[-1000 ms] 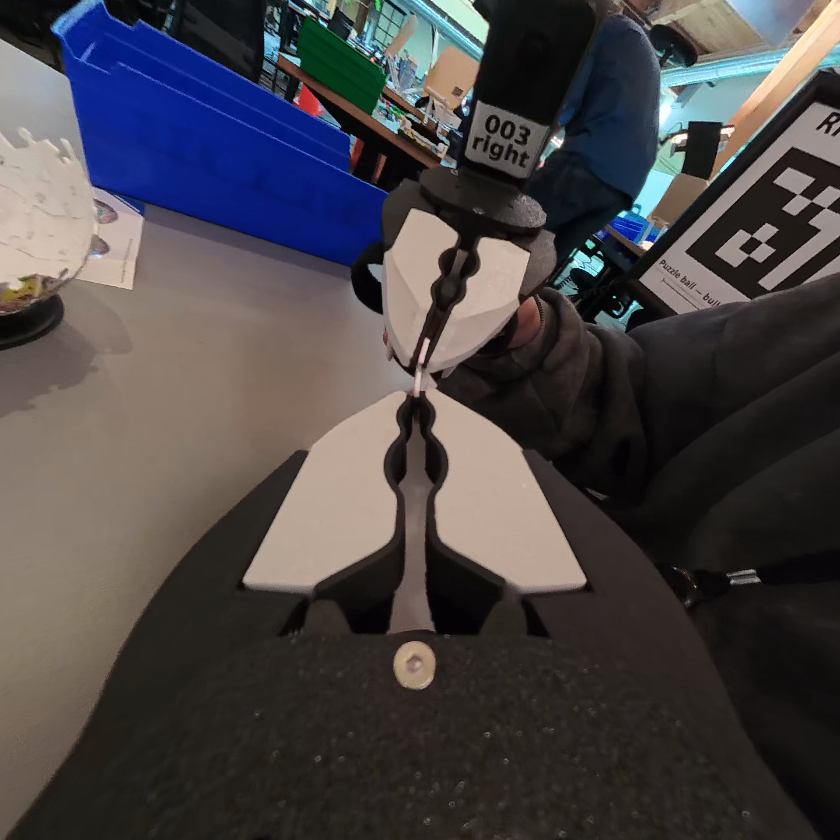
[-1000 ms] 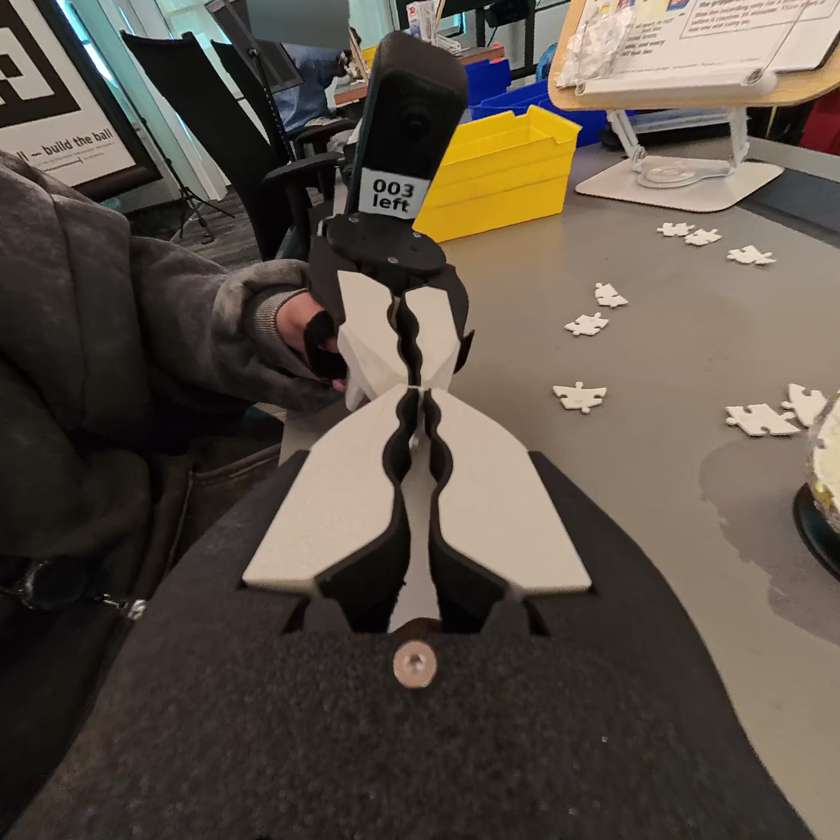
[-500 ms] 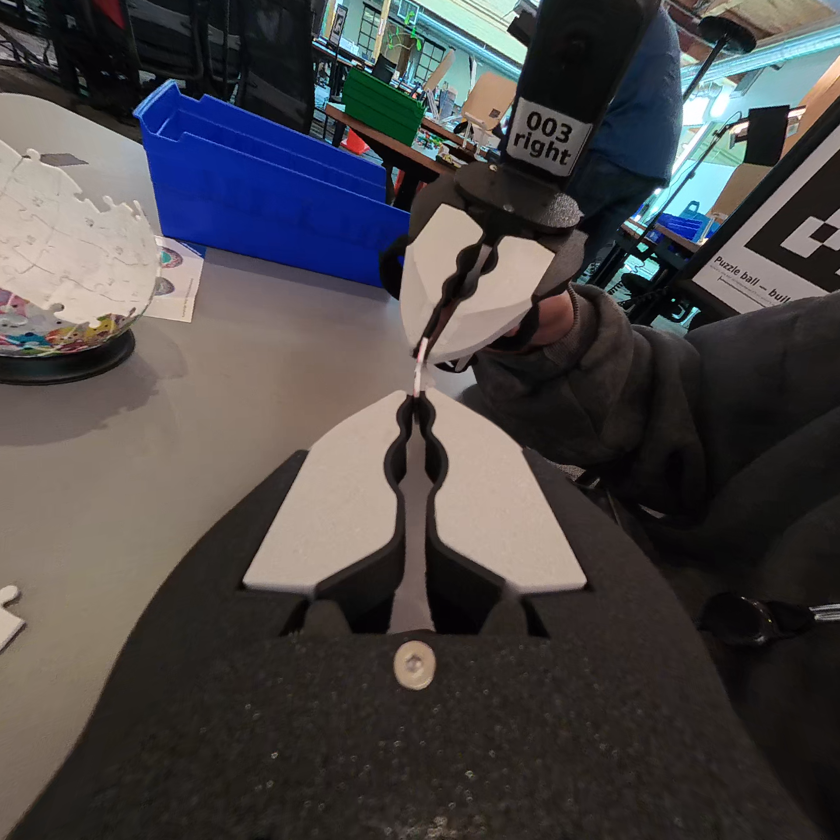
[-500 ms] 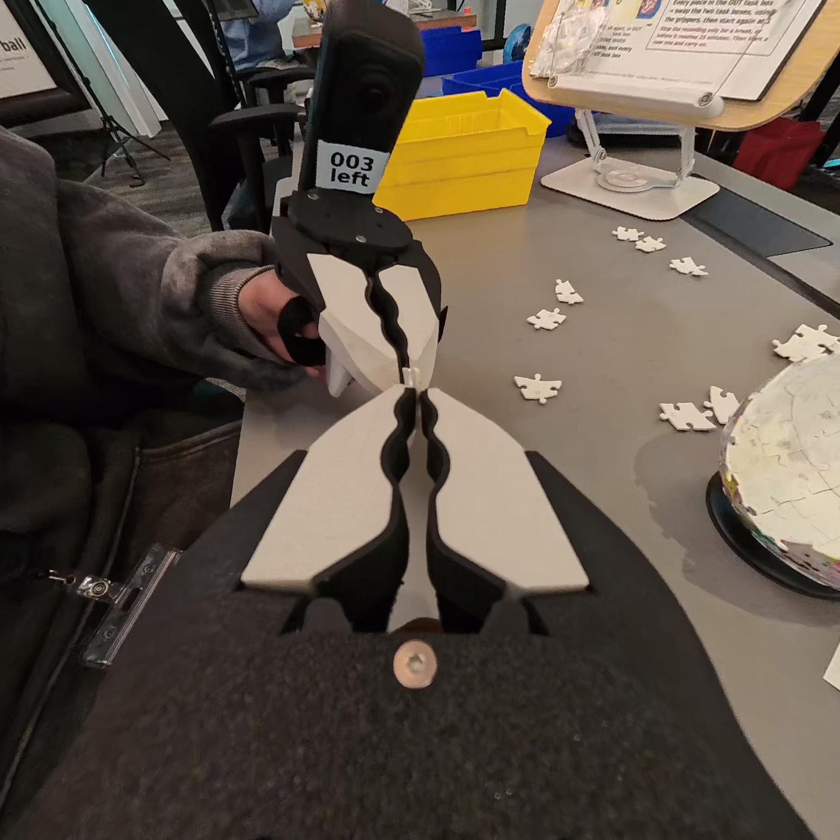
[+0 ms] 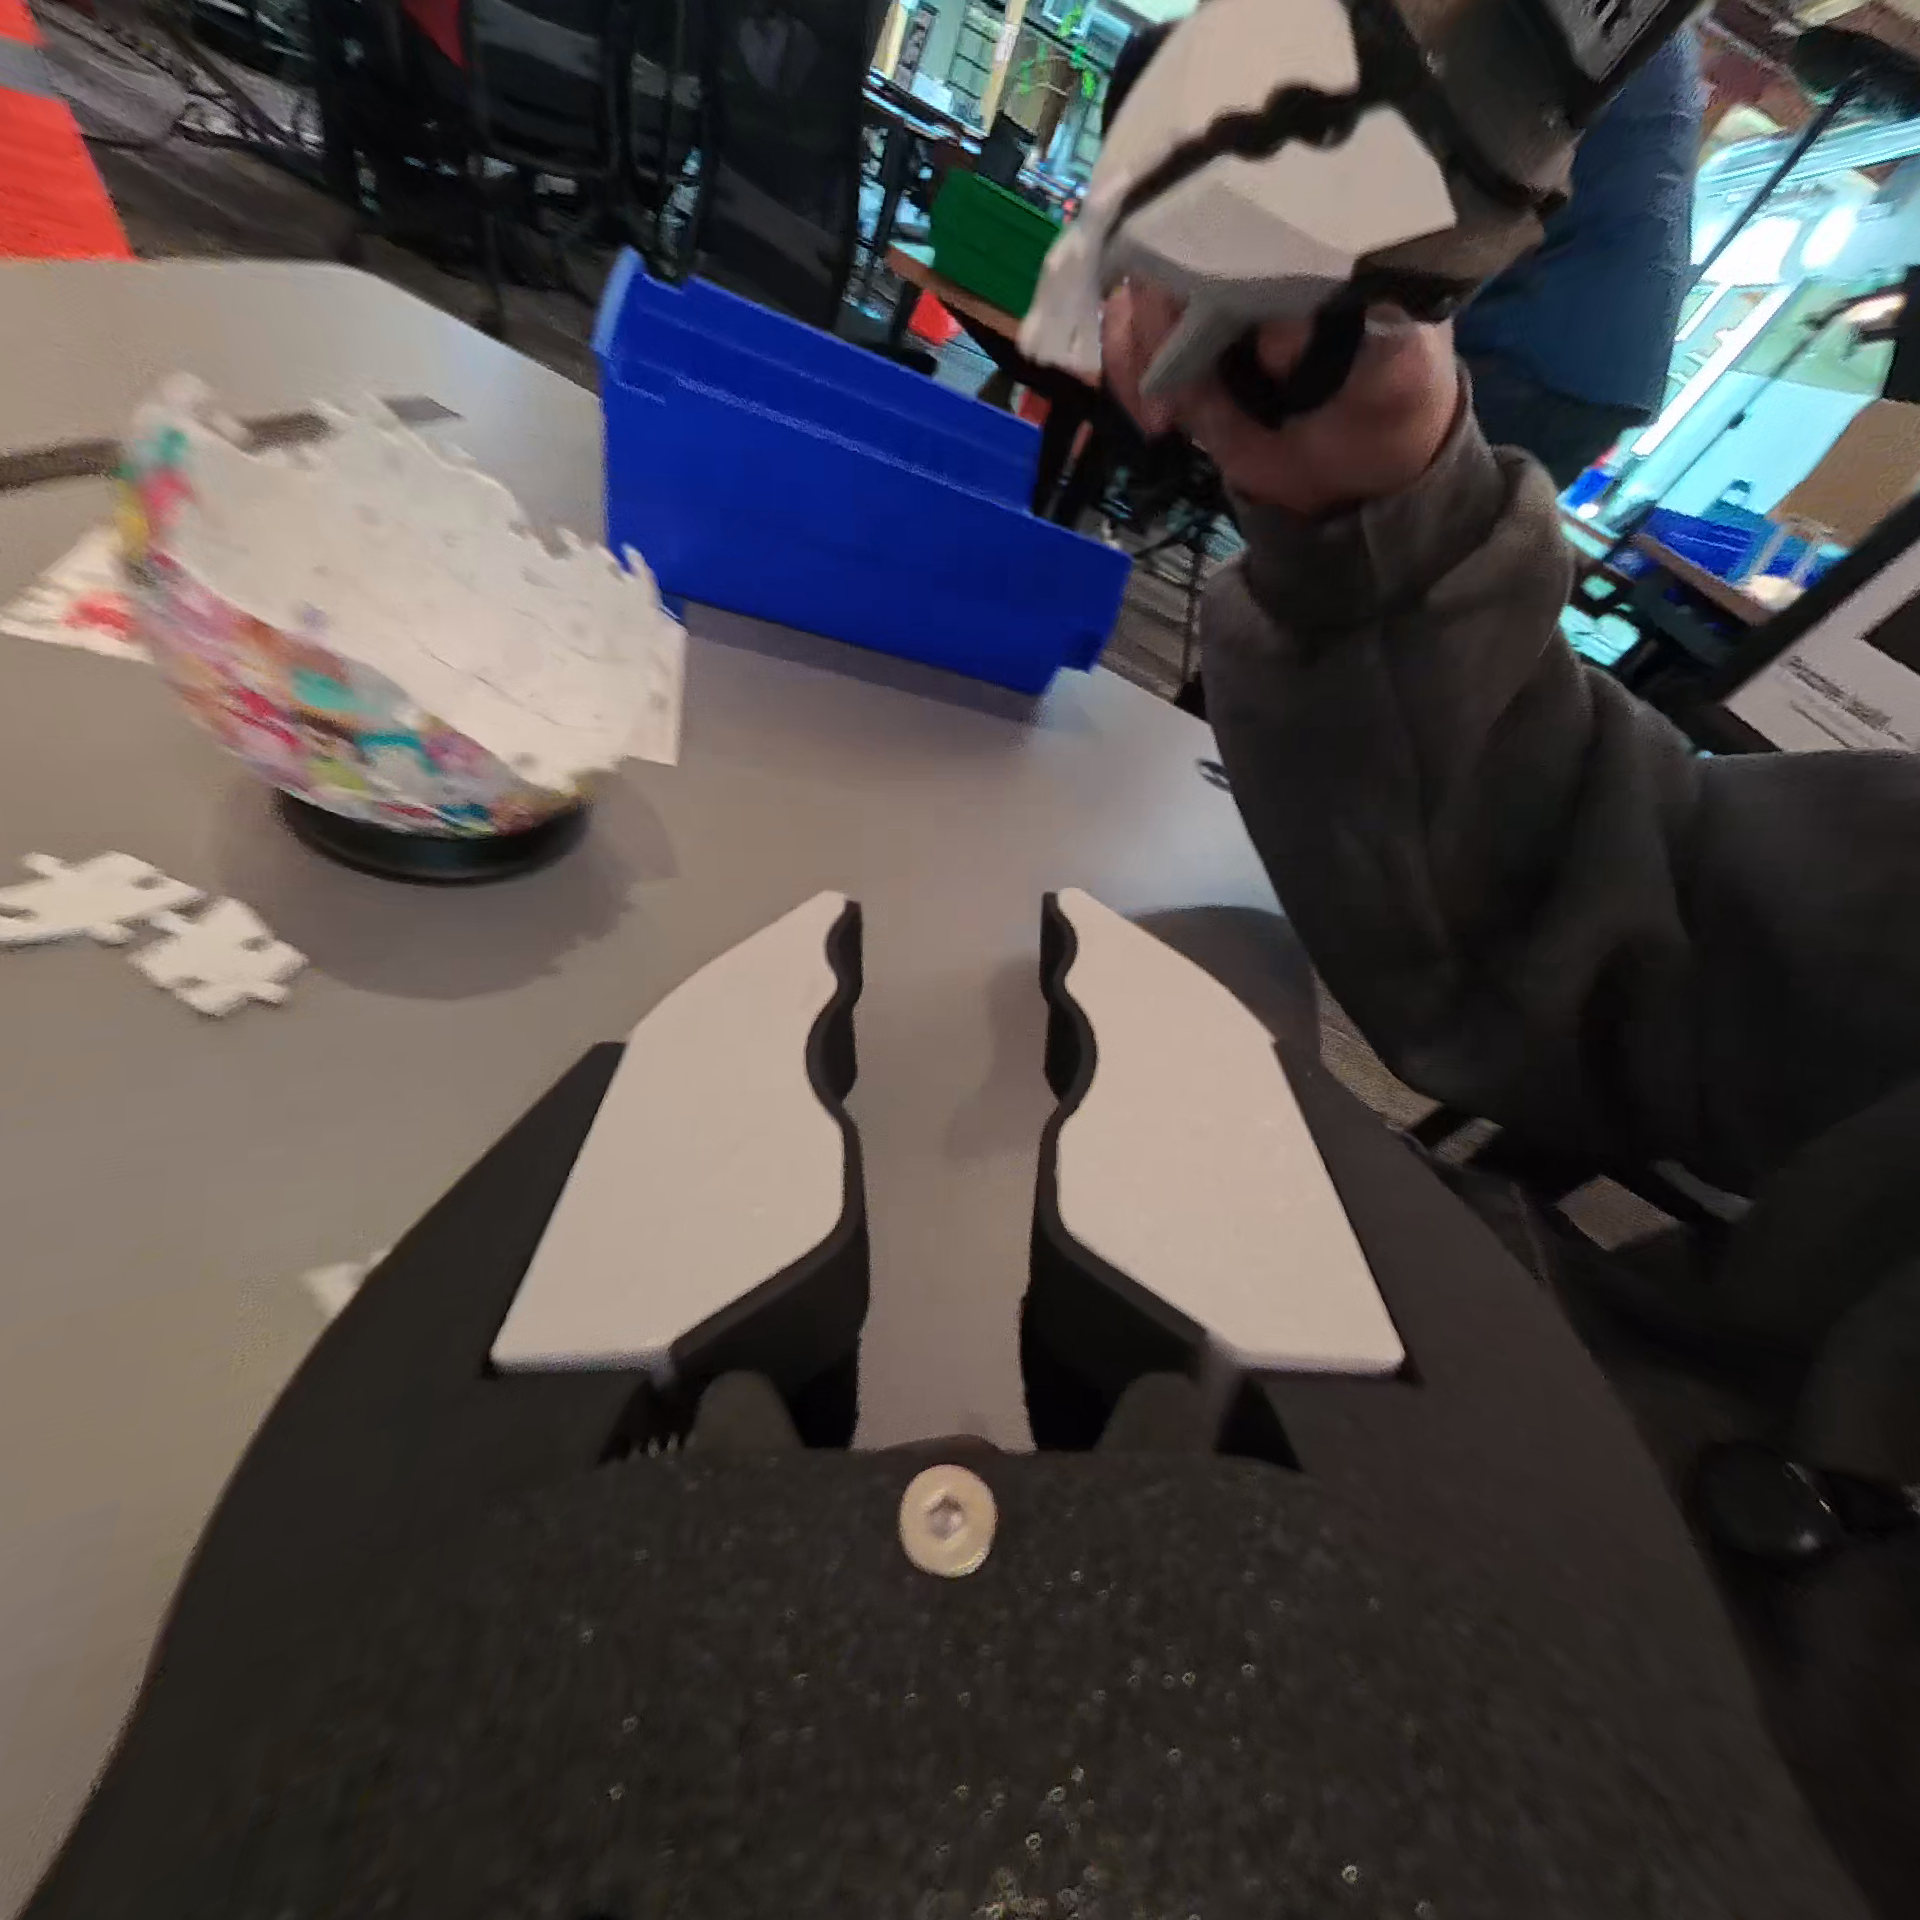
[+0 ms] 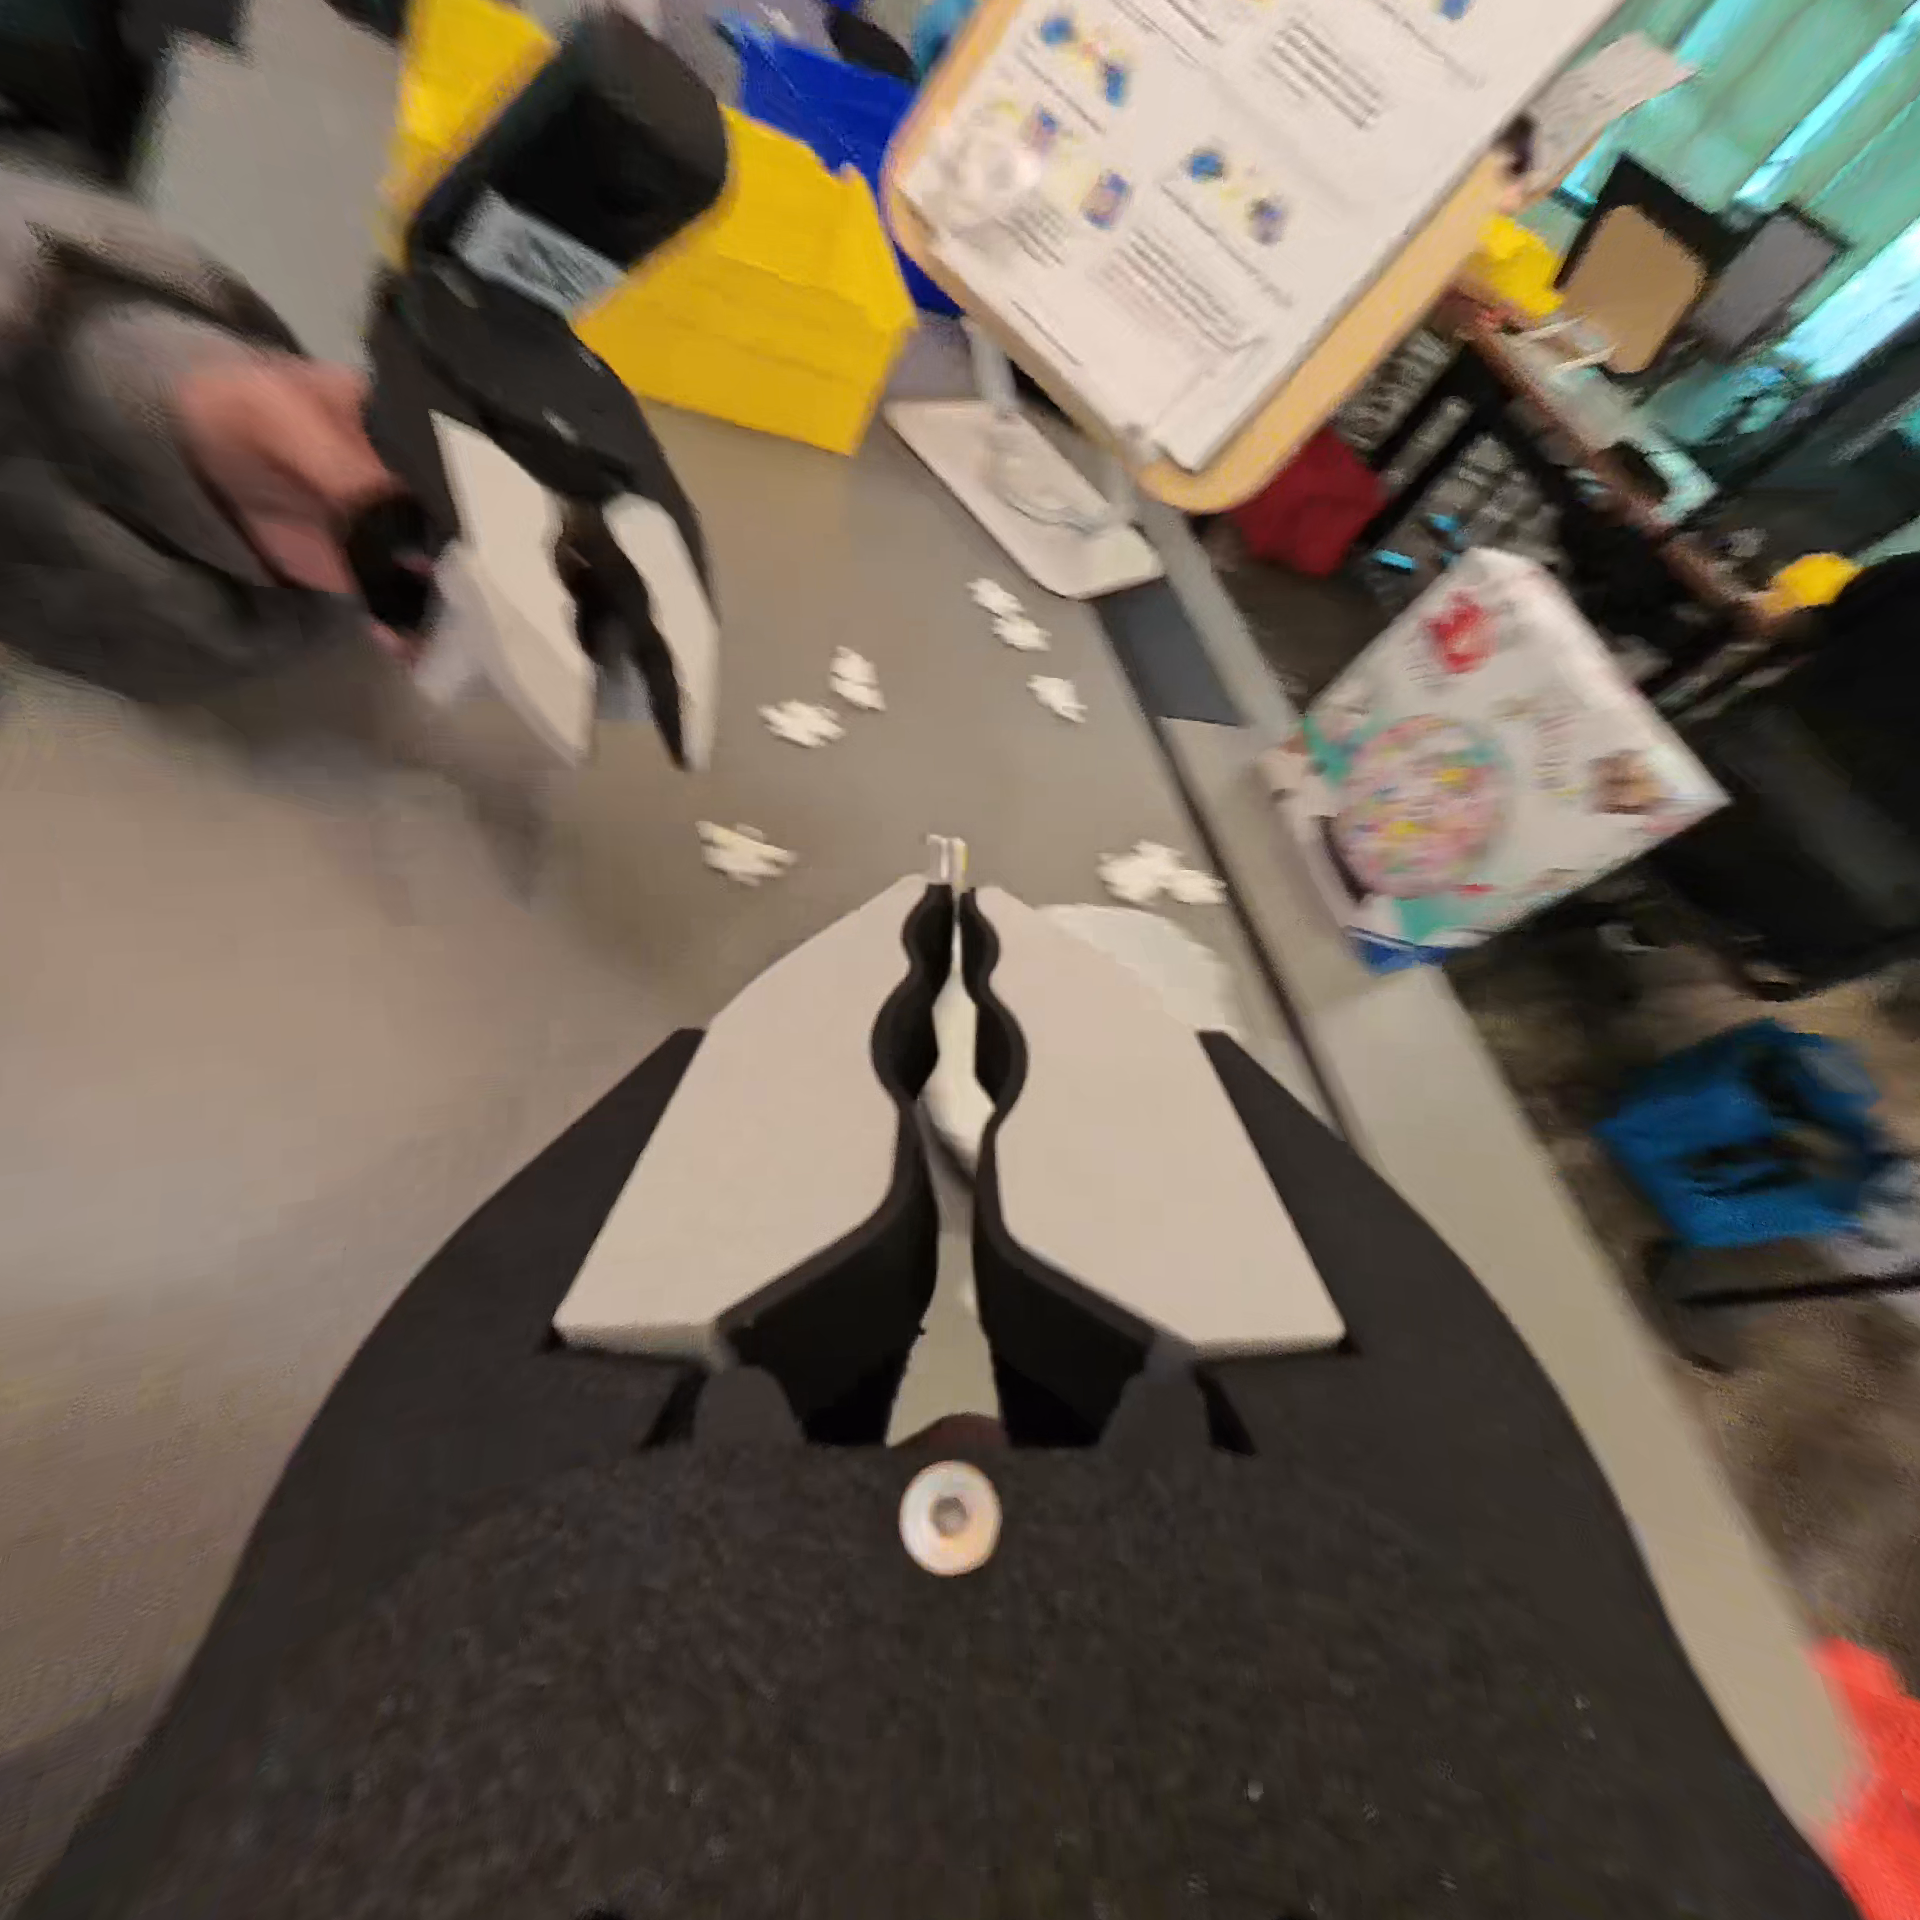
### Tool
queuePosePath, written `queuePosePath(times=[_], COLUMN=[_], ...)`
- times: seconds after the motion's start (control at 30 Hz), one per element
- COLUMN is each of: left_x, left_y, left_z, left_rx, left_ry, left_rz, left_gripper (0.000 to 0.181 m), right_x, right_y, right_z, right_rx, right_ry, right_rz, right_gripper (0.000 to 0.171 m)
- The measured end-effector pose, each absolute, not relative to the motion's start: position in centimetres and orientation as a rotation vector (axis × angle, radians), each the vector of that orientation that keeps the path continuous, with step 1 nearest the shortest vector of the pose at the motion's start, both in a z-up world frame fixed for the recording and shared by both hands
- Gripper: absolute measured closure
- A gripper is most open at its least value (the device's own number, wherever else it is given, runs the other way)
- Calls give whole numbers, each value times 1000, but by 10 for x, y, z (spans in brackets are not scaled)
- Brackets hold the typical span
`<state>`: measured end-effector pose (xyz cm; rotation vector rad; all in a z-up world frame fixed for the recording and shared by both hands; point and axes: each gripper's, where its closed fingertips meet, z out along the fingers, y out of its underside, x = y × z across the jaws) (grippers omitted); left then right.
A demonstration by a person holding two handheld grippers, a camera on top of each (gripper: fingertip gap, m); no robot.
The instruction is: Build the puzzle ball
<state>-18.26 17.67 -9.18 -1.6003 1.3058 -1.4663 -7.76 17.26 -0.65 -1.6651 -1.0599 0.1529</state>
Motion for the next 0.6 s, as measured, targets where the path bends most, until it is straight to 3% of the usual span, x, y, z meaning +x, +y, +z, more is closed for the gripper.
queuePosePath(times=[0.1, 0.23, 0.47, 0.6], left_x=[-169, -131, -66, -47], left_y=[226, 276, 329, 339], left_z=[-74, -62, -103, -114], left_rx=[-1653, -1722, -1799, -1806], left_ry=[1258, 1324, 1690, 1796], left_rz=[-1366, -1212, -632, -580], left_gripper=[149, 149, 145, 150], right_x=[-41, -28, -19, -18], right_y=[227, 287, 331, 342], right_z=[-2, -36, -77, -88], right_rx=[-1660, -1688, -1558, -1456], right_ry=[-1134, -1234, -1311, -1318], right_rz=[-12, -20, 52, 80], right_gripper=[170, 170, 170, 170])
